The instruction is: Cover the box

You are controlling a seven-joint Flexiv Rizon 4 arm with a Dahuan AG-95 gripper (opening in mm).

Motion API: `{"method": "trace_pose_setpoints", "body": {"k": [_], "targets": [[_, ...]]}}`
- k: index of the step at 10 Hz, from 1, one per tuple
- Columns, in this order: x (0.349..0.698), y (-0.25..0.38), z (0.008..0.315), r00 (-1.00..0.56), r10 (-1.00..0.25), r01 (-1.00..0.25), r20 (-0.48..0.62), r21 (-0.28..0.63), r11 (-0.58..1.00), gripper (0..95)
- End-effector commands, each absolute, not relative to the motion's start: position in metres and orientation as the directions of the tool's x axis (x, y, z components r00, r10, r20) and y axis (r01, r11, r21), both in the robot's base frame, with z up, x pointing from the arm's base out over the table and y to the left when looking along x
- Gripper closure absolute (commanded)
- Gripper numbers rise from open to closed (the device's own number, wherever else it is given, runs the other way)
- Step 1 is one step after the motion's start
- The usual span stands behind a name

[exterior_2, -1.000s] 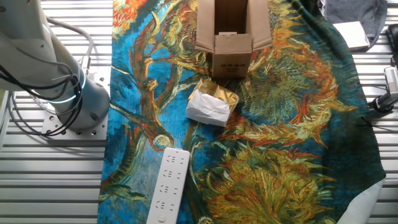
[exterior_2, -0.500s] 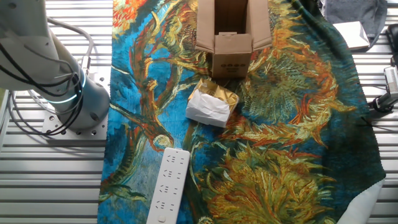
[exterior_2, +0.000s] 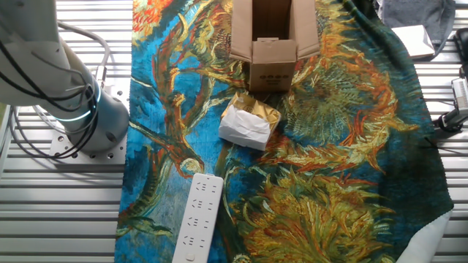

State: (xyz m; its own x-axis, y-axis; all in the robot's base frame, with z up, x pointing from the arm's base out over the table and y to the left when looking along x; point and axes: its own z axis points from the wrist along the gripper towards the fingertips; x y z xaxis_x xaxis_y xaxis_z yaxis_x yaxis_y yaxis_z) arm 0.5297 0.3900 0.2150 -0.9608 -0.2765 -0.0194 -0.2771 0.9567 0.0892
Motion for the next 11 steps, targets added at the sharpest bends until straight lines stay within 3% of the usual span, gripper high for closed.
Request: {"method": "trace_pose_setpoints", "body": {"k": [1,11], "targets": [[0.529,0.3886,0.2135,-0.956,-0.292,-0.292,0.002,0.035,0.956,95.0],[0.528,0.3878,0.2142,-0.948,-0.317,-0.317,0.002,0.026,0.948,95.0]]}}
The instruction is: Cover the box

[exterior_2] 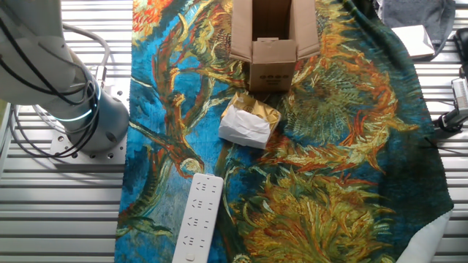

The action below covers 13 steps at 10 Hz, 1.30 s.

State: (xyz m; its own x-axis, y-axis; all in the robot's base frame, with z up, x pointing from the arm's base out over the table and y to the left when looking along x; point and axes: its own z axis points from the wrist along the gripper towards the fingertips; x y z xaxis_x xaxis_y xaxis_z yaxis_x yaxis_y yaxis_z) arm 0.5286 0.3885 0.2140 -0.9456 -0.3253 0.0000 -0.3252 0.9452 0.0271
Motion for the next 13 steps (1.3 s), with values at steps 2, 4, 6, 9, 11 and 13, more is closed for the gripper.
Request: {"method": "trace_pose_setpoints", "body": {"k": [2,4,6,9,11,13], "targets": [[0.528,0.3878,0.2142,-0.953,-0.303,-0.303,0.002,0.03,0.953,95.0],[0.528,0.3878,0.2142,-0.945,-0.326,-0.326,0.0,0.04,0.945,95.0],[0.528,0.3878,0.2142,-0.933,-0.361,-0.361,-0.004,0.048,0.931,95.0],[0.528,0.3878,0.2142,-0.914,-0.405,-0.405,-0.003,0.056,0.913,95.0],[0.528,0.3878,0.2142,-0.888,-0.46,-0.459,-0.008,0.063,0.886,95.0],[0.528,0.3878,0.2142,-0.885,-0.465,-0.464,0.004,0.059,0.884,95.0]]}}
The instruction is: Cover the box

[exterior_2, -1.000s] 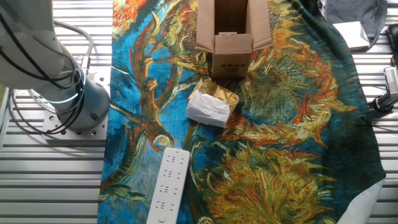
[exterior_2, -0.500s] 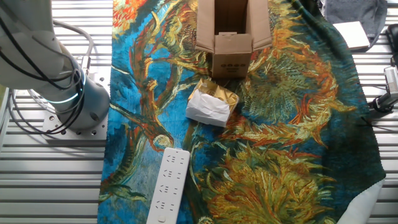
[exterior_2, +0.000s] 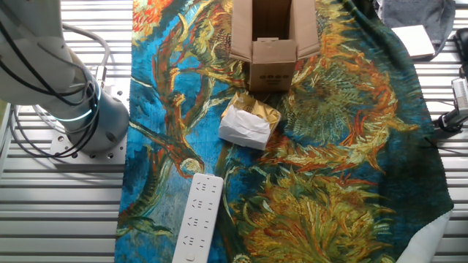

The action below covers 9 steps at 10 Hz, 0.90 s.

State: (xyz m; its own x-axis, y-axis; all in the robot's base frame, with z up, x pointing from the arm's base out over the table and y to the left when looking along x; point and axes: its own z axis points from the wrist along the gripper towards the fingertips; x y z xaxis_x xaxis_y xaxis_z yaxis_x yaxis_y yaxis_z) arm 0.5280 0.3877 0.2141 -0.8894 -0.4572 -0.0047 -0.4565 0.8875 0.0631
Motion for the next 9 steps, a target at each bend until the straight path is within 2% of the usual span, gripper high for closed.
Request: {"method": "trace_pose_setpoints", "body": {"k": [1,4,6,9], "targets": [[0.528,0.3878,0.2142,-0.877,-0.481,-0.48,0.016,0.041,0.876,95.0],[0.528,0.3878,0.2142,-0.839,-0.539,-0.543,0.072,-0.05,0.838,95.0],[0.528,0.3878,0.2142,-0.831,-0.547,-0.556,0.103,-0.094,0.826,95.0],[0.528,0.3878,0.2142,-0.807,-0.557,-0.589,0.195,-0.208,0.781,95.0]]}}
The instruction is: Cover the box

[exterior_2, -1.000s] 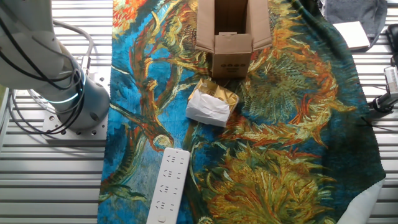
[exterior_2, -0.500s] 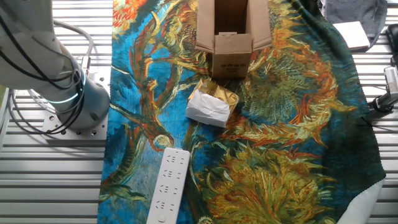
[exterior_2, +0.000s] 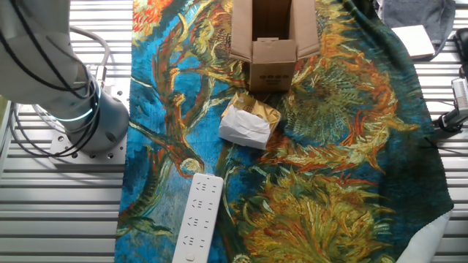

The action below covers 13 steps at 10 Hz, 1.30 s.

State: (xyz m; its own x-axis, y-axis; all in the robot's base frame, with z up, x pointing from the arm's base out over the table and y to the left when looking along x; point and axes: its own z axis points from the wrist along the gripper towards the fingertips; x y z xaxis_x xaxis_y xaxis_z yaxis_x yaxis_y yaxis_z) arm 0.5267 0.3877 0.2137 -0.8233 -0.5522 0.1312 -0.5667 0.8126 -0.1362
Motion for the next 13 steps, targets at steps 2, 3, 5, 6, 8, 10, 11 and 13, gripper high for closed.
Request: {"method": "trace_pose_setpoints", "body": {"k": [2,3,5,6,8,10,11,13], "targets": [[0.528,0.3878,0.2142,-0.801,-0.552,-0.598,0.232,-0.25,0.762,95.0],[0.528,0.3878,0.2142,-0.804,-0.548,-0.593,0.229,-0.256,0.763,95.0],[0.528,0.3878,0.2142,-0.806,-0.546,-0.592,0.23,-0.283,0.755,95.0],[0.528,0.3878,0.2142,-0.803,-0.55,-0.596,0.231,-0.304,0.743,95.0],[0.528,0.3878,0.2142,-0.805,-0.552,-0.593,0.215,-0.316,0.741,95.0],[0.528,0.3878,0.2142,-0.808,-0.558,-0.588,0.189,-0.322,0.743,95.0],[0.528,0.3878,0.2142,-0.813,-0.559,-0.581,0.165,-0.31,0.753,95.0],[0.528,0.3878,0.2142,-0.817,-0.561,-0.575,0.134,-0.273,0.771,95.0]]}}
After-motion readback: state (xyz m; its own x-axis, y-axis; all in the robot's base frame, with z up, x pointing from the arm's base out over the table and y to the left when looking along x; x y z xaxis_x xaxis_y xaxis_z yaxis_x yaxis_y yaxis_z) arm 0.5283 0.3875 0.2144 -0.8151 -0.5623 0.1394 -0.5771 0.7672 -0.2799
